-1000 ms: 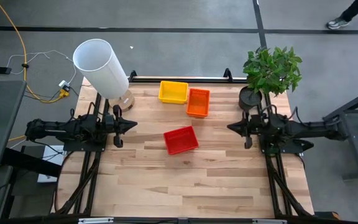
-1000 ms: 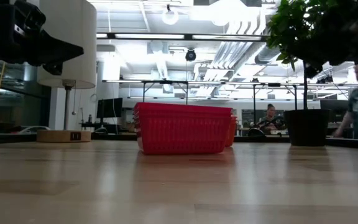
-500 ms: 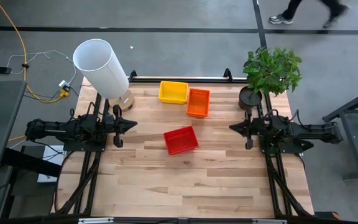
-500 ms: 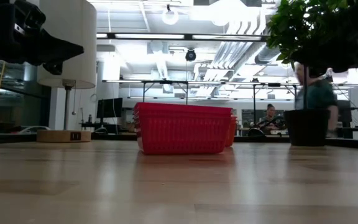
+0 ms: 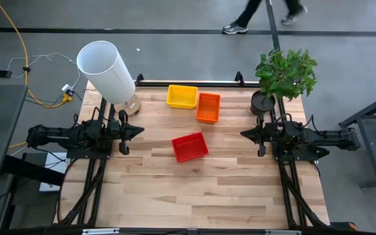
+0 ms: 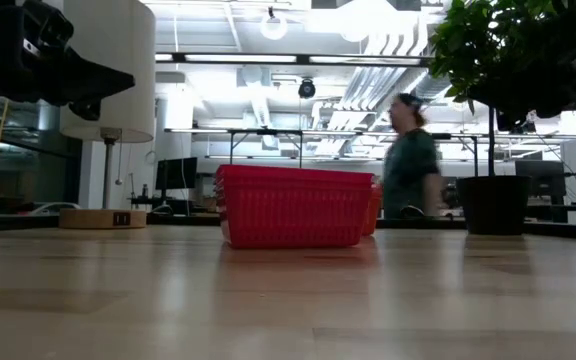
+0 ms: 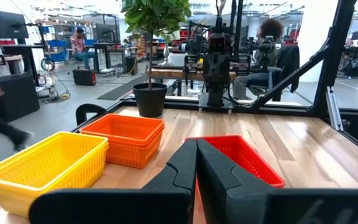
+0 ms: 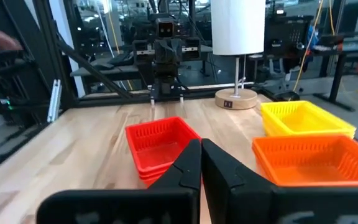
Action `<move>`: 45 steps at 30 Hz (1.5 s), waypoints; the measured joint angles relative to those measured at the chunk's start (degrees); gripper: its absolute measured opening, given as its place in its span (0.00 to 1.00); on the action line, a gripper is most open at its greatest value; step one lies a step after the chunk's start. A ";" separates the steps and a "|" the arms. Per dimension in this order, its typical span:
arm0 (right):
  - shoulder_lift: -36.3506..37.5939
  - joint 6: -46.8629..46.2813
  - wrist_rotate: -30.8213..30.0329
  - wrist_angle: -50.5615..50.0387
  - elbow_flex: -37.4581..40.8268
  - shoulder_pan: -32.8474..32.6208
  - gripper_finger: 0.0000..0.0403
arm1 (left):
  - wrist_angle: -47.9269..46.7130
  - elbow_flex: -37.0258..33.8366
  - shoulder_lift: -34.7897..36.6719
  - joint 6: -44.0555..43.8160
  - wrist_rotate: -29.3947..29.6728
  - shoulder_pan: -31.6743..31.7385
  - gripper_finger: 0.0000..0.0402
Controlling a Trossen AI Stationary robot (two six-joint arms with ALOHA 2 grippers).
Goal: Stack baskets by color
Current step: Return to Home Position
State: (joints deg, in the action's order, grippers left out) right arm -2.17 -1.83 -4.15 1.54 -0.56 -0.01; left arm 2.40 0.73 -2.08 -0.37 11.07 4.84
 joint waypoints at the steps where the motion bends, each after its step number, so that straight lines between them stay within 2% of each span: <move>1: 0.00 -0.78 0.05 -0.01 0.00 0.01 0.00 | -0.07 0.00 0.01 -0.01 0.00 0.00 0.00; 10: 2.16 -0.80 0.16 0.17 0.02 -0.01 0.00 | 0.19 0.01 1.85 0.07 0.04 -0.02 0.00; 28: 1.38 -0.74 0.27 0.00 0.04 -0.02 0.00 | -0.13 0.00 1.89 -0.01 -0.15 -0.08 0.00; 37: 1.38 -0.74 0.27 0.00 0.04 -0.02 0.00 | -0.11 0.00 1.70 0.01 -0.20 -3.95 0.00; 45: 1.36 -0.74 0.27 0.00 0.04 -0.02 0.00 | -0.02 0.00 1.67 0.03 -0.24 -4.20 0.00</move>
